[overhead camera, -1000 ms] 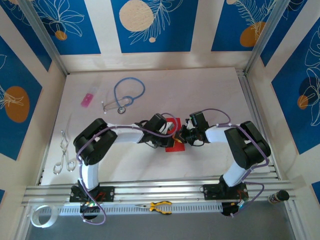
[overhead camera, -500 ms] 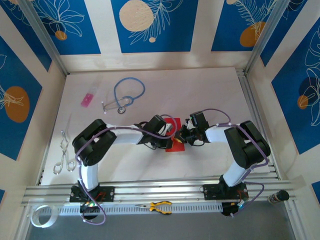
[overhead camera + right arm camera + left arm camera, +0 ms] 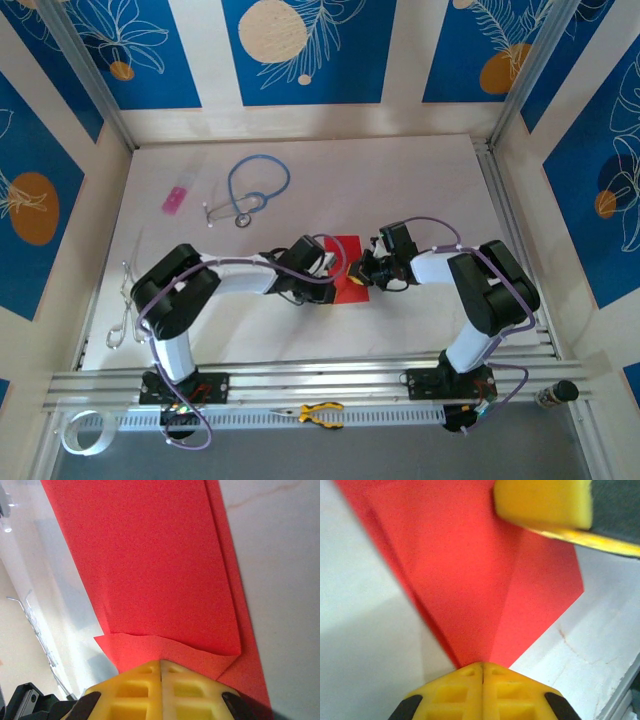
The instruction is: Fold a paper plane with a square sheet of paper (pick it up from the middle)
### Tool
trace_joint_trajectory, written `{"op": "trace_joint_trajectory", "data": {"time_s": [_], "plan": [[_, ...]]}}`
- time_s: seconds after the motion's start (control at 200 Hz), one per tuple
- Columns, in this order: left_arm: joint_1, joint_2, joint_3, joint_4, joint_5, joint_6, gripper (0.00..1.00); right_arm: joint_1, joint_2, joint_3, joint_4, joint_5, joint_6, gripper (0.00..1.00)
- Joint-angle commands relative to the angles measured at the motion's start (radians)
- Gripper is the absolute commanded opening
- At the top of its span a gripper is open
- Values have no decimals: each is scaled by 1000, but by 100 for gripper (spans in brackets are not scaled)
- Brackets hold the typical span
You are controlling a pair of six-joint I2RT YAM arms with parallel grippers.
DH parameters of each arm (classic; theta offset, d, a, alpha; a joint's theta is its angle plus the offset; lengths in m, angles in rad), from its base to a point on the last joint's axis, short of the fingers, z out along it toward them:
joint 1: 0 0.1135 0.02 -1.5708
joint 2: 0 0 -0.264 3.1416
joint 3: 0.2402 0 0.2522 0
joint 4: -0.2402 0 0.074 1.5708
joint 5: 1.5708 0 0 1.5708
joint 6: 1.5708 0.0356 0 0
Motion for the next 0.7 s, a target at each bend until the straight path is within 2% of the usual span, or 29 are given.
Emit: {"op": "trace_joint_trajectory", "data": {"time_s": [0.0,0.225,0.49,0.695], "plan": [[-12,-46,-13,-58,-35,31,0,-4,46,-10,-101,58,-14,0],[-12,-83,13,41,-12,-4,0,-5,41,-9,-106,57,-16,0],[-12,34,89,90,45,-25,0,-5,43,-7,-107,56,-16,0],[-12,60,49,75,40,-24,0,-6,43,-6,-109,56,-18,0]]}}
